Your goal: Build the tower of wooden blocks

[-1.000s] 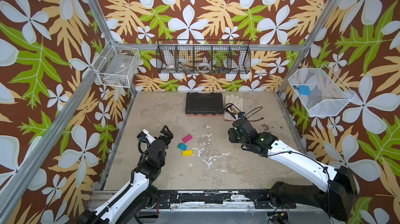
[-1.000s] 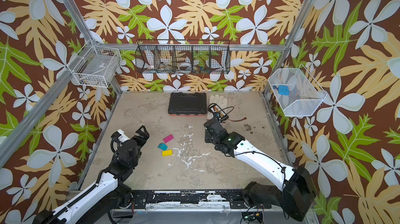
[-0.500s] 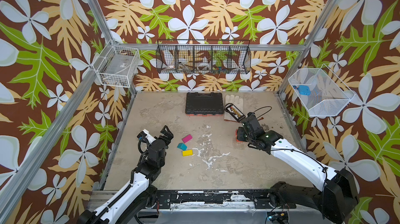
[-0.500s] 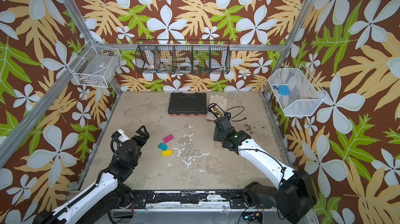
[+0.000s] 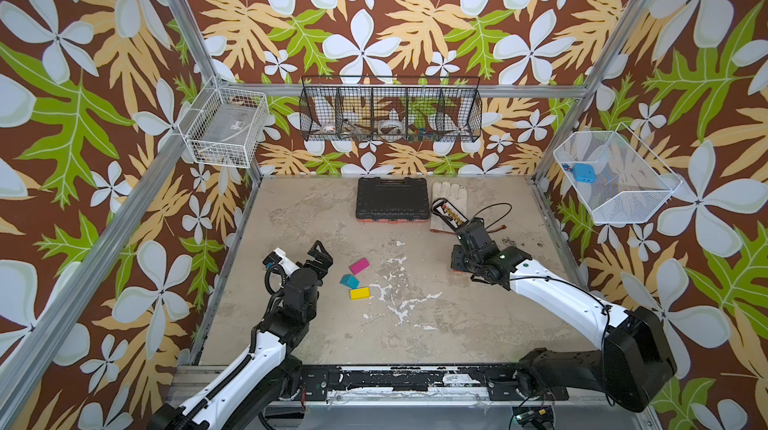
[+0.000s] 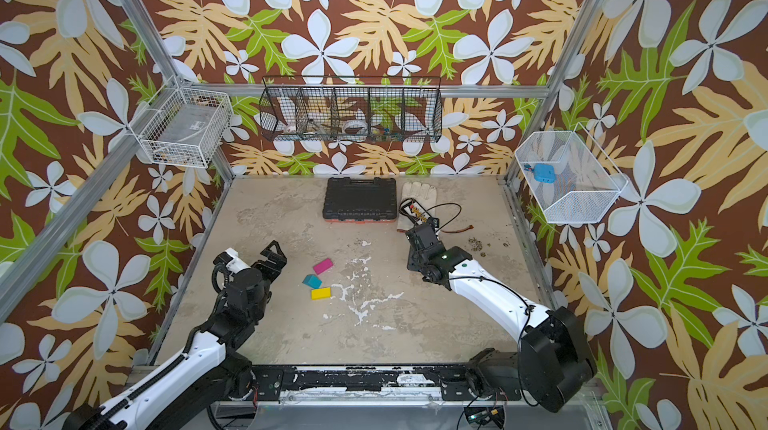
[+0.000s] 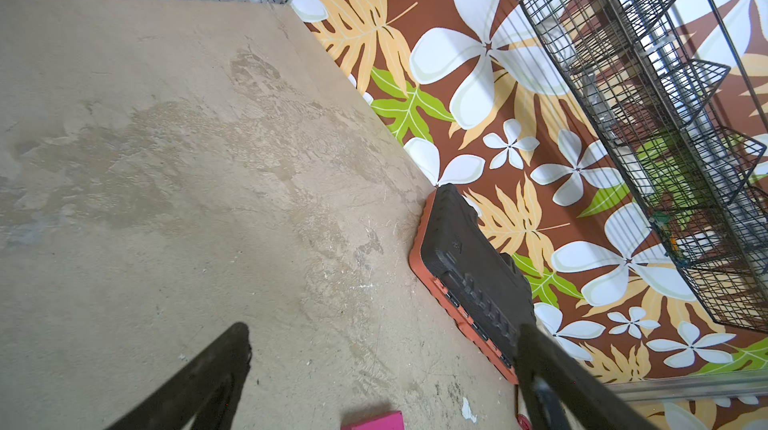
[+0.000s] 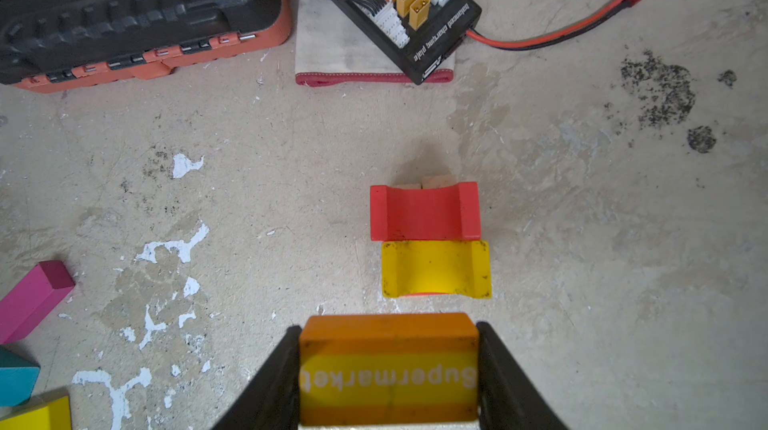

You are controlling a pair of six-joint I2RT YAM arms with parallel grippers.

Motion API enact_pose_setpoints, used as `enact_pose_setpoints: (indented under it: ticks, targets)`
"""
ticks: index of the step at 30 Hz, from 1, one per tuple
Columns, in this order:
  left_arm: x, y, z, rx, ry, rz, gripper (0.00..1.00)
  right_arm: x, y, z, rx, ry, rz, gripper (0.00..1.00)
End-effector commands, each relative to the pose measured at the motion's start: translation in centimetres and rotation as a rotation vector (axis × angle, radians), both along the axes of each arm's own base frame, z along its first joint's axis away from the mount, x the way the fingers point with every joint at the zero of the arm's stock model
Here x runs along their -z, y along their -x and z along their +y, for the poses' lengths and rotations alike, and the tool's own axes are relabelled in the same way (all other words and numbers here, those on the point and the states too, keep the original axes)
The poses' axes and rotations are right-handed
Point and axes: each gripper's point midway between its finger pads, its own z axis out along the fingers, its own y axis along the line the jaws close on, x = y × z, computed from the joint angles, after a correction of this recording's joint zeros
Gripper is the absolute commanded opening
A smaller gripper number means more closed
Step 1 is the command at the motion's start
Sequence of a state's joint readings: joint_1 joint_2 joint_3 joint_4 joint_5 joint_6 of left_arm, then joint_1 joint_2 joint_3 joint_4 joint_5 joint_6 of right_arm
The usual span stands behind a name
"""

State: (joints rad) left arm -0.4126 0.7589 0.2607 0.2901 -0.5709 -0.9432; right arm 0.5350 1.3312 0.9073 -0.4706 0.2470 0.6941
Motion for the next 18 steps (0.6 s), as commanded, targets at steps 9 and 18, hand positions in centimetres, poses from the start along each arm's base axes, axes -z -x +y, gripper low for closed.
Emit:
enact_pose_setpoints:
  ticks: [9, 18]
  targets:
    - [-2.9, -1.3, -4.3, 0.24, -0.013, -0.107, 1.0, 1.5, -2.9, -2.2, 0.052, 0.014, 0.017, 0.19]
    - [-3.6, -3.3, -13.5, 0.694, 0.019, -0.115, 1.0, 2.1, -4.3, -2.8, 0.046, 0.003, 0.04, 0.19]
